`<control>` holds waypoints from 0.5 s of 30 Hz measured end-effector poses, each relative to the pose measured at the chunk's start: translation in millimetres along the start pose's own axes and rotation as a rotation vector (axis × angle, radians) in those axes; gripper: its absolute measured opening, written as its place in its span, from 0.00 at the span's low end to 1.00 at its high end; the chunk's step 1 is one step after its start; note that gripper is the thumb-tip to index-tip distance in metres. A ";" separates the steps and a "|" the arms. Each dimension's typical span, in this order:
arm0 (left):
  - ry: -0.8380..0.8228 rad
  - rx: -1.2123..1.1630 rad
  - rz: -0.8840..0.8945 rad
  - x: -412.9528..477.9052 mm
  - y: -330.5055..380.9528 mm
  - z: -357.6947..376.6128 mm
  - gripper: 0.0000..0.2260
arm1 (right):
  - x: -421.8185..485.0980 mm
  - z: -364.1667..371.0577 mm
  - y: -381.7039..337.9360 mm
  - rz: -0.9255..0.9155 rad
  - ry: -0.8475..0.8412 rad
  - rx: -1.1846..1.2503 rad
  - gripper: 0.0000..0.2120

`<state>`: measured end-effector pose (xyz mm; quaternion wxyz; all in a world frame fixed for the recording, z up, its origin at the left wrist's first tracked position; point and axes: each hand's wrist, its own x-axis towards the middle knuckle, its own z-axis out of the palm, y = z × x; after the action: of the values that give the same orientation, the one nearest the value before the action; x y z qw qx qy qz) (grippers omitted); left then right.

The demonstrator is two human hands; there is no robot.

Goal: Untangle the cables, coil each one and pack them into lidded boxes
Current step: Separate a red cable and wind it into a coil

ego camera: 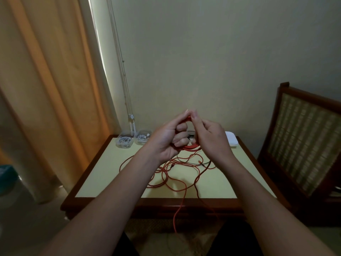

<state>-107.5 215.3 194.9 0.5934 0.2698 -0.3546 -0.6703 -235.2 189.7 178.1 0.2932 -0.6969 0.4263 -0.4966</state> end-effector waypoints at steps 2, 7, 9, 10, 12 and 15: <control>0.025 0.047 0.015 0.6 -3.1 1.1 0.07 | 1.9 1.6 4.1 -0.023 0.034 -0.015 0.34; 0.027 -0.018 0.005 2.9 -10.1 3.9 0.13 | 0.6 4.8 6.0 -0.066 0.116 -0.008 0.25; -0.003 -0.123 -0.021 4.6 -12.0 4.1 0.14 | -1.2 6.7 4.7 -0.066 0.161 -0.004 0.26; -0.015 -0.167 -0.037 5.2 -12.5 4.2 0.14 | -1.5 7.4 4.1 -0.061 0.178 0.001 0.26; -0.031 -0.212 -0.053 5.2 -12.8 4.9 0.15 | -0.8 8.7 4.5 -0.056 0.196 0.006 0.27; -0.011 -0.187 -0.030 4.0 -12.1 6.2 0.14 | 1.0 9.4 7.4 -0.057 0.171 0.011 0.31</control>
<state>-120.2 212.8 189.2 0.6040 0.2148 -0.2899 -0.7107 -228.4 185.2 169.2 0.2453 -0.6621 0.4272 -0.5648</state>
